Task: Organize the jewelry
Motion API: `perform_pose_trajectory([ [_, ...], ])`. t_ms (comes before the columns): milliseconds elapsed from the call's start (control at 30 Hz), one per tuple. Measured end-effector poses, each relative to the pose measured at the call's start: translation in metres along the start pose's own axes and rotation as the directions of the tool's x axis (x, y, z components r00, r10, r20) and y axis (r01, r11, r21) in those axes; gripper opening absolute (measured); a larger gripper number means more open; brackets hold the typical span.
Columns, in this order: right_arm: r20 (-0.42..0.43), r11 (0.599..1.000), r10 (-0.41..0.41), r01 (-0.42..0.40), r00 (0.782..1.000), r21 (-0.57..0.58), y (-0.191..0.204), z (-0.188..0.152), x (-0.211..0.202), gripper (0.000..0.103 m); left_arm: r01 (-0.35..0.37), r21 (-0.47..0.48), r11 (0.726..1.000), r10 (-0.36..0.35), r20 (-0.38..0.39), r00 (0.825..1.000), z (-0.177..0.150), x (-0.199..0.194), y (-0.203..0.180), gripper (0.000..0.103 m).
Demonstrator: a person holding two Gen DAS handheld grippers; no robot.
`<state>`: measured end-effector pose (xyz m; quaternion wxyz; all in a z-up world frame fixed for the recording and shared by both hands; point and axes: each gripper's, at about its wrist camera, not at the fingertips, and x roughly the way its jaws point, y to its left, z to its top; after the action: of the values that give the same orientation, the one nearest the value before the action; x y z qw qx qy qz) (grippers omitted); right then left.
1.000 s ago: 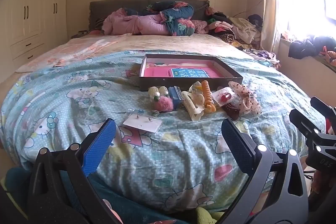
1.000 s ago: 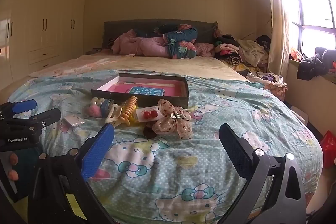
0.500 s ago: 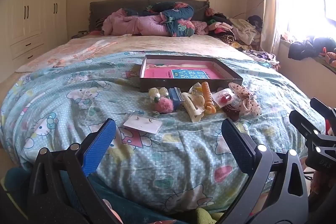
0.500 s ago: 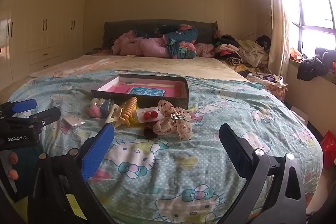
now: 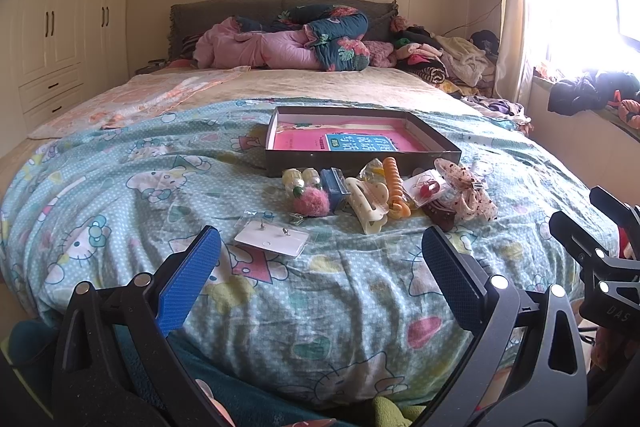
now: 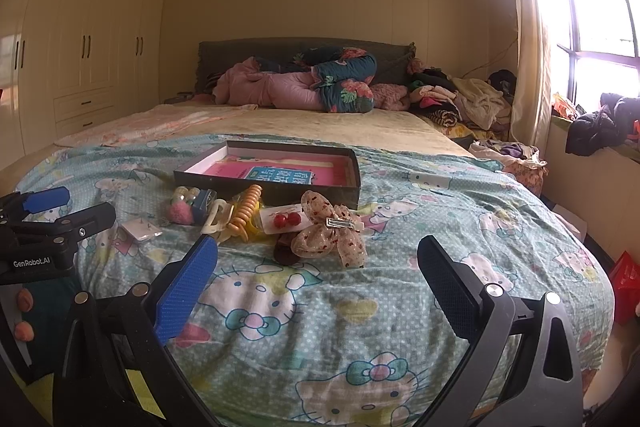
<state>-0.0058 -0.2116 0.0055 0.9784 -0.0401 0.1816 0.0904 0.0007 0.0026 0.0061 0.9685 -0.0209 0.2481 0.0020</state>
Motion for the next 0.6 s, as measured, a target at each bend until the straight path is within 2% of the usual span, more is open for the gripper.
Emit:
perform_pose_trajectory([
  [600,0.004,1.000,-0.003,0.003,1.000,-0.004,0.0009,0.0023,-0.0004,0.097,0.001,0.000,1.000,-0.001,0.004,1.000,0.0005,0.0007,-0.0001,0.092],
])
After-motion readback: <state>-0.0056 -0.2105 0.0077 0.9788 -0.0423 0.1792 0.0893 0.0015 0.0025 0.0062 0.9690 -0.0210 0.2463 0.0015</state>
